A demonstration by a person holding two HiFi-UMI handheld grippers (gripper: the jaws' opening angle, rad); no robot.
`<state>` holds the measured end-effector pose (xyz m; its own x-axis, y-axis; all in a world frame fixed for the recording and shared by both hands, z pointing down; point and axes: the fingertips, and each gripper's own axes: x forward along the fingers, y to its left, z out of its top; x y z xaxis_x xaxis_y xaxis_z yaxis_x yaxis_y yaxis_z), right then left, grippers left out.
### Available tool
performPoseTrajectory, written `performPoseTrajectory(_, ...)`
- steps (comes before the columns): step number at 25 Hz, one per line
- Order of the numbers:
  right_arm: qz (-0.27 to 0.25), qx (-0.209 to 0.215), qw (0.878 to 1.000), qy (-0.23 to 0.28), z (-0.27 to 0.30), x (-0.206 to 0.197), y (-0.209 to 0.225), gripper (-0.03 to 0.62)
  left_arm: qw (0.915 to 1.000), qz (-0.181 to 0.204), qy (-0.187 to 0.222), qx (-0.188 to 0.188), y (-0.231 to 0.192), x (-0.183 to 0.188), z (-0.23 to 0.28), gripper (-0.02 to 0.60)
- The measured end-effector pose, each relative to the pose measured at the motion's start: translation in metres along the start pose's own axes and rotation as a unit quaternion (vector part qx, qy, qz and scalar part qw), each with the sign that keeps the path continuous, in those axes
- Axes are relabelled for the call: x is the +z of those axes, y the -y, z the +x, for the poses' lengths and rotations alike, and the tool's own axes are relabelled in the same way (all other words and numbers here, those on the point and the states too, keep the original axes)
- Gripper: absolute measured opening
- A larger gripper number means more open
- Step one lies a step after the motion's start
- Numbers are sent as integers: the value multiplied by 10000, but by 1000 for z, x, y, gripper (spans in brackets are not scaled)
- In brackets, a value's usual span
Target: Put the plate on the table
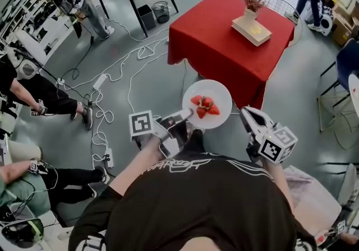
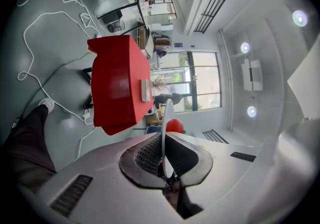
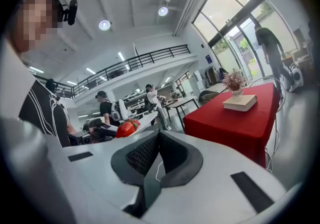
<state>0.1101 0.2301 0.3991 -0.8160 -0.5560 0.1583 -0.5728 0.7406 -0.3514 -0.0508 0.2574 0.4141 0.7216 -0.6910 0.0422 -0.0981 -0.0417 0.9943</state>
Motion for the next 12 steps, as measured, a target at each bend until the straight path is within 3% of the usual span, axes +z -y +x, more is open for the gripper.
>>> performPoseTrajectory(12, 432, -188, 9989, 2, 37, 15, 55, 8, 9996, -208, -90, 161, -13, 51, 43, 15)
